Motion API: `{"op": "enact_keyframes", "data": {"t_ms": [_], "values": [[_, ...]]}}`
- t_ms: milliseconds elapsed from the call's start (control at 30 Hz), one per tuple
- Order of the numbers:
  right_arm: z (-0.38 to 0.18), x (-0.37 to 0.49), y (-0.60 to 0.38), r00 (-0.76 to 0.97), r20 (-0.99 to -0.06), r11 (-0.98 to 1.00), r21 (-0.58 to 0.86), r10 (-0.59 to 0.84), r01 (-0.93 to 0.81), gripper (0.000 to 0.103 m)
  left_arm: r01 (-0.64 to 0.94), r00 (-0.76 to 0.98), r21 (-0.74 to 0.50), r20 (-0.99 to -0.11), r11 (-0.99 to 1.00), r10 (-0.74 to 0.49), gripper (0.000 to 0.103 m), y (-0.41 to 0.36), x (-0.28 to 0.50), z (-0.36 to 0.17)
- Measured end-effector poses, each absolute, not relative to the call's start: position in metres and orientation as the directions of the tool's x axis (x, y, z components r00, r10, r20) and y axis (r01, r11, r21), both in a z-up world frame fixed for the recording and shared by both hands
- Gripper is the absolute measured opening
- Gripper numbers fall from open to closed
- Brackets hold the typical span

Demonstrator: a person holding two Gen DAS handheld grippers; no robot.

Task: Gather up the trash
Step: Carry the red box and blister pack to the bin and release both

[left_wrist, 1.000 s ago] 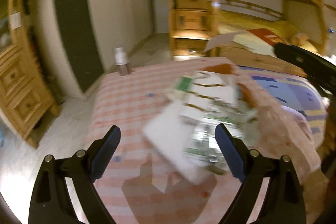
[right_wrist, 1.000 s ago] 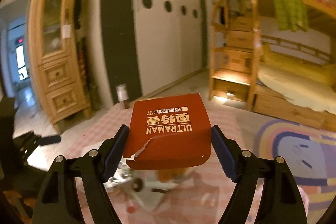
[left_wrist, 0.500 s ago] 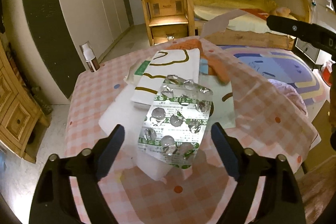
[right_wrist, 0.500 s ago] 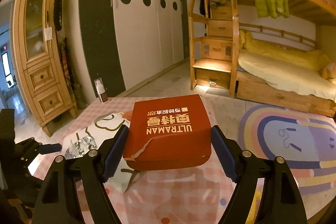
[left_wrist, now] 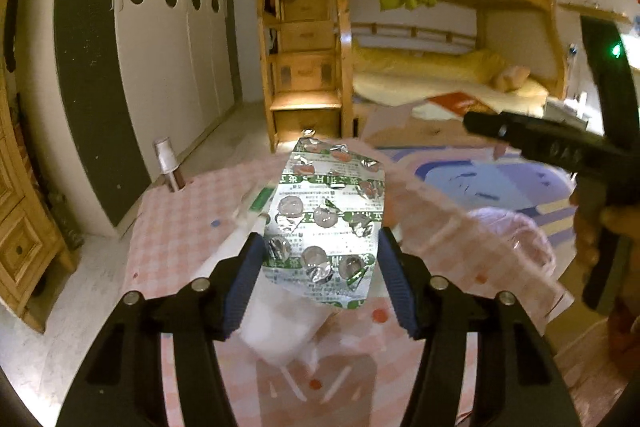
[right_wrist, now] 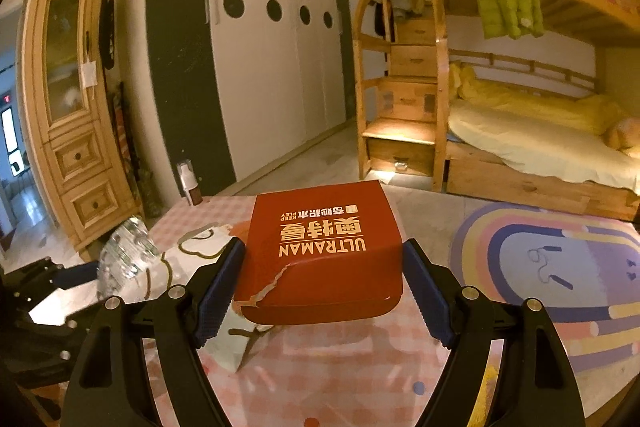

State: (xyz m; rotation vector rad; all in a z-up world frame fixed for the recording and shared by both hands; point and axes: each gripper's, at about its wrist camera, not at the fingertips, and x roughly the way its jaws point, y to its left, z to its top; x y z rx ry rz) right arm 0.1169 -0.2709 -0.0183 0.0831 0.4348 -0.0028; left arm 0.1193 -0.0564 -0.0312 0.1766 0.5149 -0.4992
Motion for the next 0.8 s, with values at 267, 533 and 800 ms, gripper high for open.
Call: {"op": "enact_keyframes", "data": {"t_ms": [267,533,800], "values": [[-0.025,0.095,-0.309,0.886,-0.447,0.983,0.066,-0.125,0.172,0.079,0.523,0.717,-0.007,-0.537,0.853,-0.444,0.057,-0.098,0.129,-0.030],[-0.038,0.072,-0.358,0.770,-0.509,0.901,-0.025,-0.385,0.434,0.079,0.595,0.656,-0.020,-0.565,0.803,-0.501,0.058,-0.176,0.136,-0.035],[-0.053,0.060,-0.408,0.666,-0.594,0.817,0.026,-0.451,0.576,0.079,0.692,0.554,-0.034,-0.615,0.721,-0.561,0.058,-0.260,0.140,-0.056]]}}
